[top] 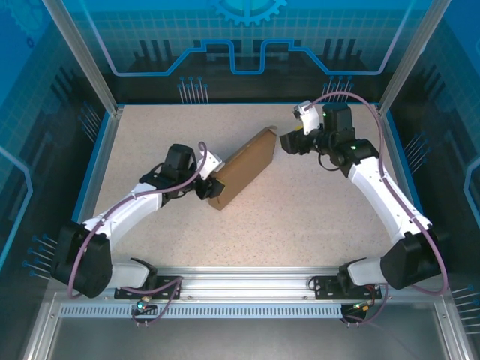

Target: Fold the paper box

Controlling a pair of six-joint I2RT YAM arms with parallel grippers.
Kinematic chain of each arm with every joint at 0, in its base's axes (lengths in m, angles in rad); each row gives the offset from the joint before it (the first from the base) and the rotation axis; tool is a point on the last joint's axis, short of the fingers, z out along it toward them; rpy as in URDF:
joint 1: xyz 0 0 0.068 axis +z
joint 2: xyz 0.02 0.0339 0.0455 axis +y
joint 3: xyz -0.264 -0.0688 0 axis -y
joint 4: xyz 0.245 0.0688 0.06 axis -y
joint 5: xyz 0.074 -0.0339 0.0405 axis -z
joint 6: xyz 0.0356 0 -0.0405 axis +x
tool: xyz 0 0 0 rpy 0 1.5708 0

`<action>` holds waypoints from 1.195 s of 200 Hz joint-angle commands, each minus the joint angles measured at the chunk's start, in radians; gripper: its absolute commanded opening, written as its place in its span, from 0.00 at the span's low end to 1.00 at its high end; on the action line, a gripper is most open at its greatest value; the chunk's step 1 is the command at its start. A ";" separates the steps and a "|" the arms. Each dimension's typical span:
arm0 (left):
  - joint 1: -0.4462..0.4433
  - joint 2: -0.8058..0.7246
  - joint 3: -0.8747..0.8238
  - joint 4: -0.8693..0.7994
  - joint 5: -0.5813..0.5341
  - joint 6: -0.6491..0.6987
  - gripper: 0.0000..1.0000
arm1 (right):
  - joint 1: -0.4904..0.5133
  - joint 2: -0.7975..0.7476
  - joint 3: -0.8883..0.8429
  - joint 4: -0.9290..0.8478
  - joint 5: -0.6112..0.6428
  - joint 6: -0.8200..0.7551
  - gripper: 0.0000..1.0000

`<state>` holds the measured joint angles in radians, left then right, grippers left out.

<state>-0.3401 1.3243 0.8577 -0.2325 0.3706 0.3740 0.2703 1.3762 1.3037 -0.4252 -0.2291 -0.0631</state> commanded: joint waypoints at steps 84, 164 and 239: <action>0.087 0.018 0.151 -0.187 0.226 0.358 0.37 | -0.054 0.197 0.155 -0.218 -0.106 -0.546 0.56; 0.088 0.041 0.159 -0.195 0.237 0.363 0.37 | -0.052 0.265 0.190 -0.203 -0.111 -0.570 0.37; 0.088 0.046 0.156 -0.178 0.249 0.349 0.36 | -0.038 0.294 0.202 -0.169 -0.069 -0.560 0.17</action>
<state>-0.2581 1.3682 0.9756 -0.4438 0.5476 0.7094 0.2287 1.6627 1.4815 -0.6067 -0.3149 -0.6289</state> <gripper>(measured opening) 0.486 0.197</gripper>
